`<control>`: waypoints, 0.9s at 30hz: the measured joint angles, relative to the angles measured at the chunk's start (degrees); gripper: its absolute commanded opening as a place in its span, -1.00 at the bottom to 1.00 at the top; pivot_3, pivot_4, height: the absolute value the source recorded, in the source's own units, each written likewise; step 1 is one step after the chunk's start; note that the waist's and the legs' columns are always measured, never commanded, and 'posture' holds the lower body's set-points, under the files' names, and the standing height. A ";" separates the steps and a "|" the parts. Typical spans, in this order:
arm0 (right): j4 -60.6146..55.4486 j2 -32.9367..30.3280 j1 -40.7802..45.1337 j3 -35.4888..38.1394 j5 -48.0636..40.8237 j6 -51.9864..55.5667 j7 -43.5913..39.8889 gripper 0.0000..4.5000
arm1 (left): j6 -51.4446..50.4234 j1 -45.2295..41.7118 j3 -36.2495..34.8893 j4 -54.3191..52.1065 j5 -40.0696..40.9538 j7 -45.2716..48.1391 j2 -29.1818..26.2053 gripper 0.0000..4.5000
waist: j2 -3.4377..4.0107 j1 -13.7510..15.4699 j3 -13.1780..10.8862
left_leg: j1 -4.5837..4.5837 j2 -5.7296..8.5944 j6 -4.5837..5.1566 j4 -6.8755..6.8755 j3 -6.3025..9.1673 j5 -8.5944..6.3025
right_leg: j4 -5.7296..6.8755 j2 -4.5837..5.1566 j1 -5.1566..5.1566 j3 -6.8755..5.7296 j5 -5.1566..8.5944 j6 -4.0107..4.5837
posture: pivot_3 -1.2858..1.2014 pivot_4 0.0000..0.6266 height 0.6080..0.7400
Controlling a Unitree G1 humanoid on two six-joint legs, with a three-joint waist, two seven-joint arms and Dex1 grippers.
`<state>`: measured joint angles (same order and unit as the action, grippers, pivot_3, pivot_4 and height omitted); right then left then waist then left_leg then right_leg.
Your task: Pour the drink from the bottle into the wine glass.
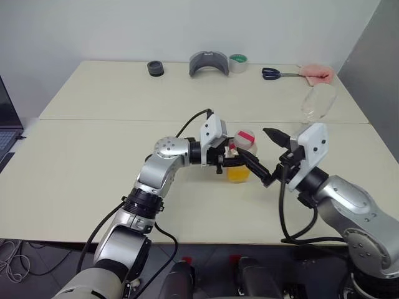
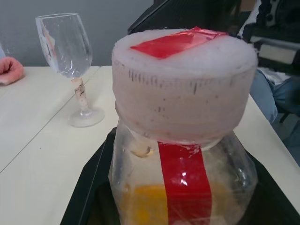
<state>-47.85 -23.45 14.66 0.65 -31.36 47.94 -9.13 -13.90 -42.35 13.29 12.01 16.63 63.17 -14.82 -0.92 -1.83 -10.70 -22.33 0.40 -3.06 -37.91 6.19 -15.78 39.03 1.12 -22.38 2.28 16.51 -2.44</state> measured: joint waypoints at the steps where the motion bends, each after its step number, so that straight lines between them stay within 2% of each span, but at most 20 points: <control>1: 0.01 0.50 0.30 -0.60 0.73 0.00 0.75 1.00 | 0.19 -0.01 0.02 0.15 -0.06 0.01 0.09 -0.15 | 0.00 0.00 0.00 | 0.00 0.01 0.00 0.00 -0.01 0.00 | -0.01 0.01 0.00 0.01 0.00 0.00 | 0.03 -0.52 1.00; 24: 1.04 6.05 3.85 -7.43 8.07 2.46 5.55 1.00 | 0.65 -0.43 0.00 1.67 -1.32 -0.16 0.60 -0.15 | 0.01 -0.01 0.01 | -0.03 0.03 0.01 0.02 -0.01 -0.01 | -0.03 0.05 -0.01 0.01 0.00 0.02 | 0.03 -0.52 1.00; 27: 1.13 6.09 3.85 -7.45 8.21 2.46 5.37 0.58 | 0.69 -0.43 0.00 1.67 -1.34 -0.17 0.61 -0.15 | 0.01 -0.01 0.00 | -0.03 0.03 0.01 0.02 0.01 -0.01 | -0.03 0.05 -0.01 0.00 0.00 0.02 | 0.03 -0.52 1.00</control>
<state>-46.72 -17.35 18.51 -6.80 -23.15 50.40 -3.76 -13.21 -42.77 13.29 13.68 15.29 63.00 -14.21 -0.92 -1.84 -10.70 -22.36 0.43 -3.06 -37.89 6.20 -15.78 39.00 1.17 -22.40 2.28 16.51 -2.42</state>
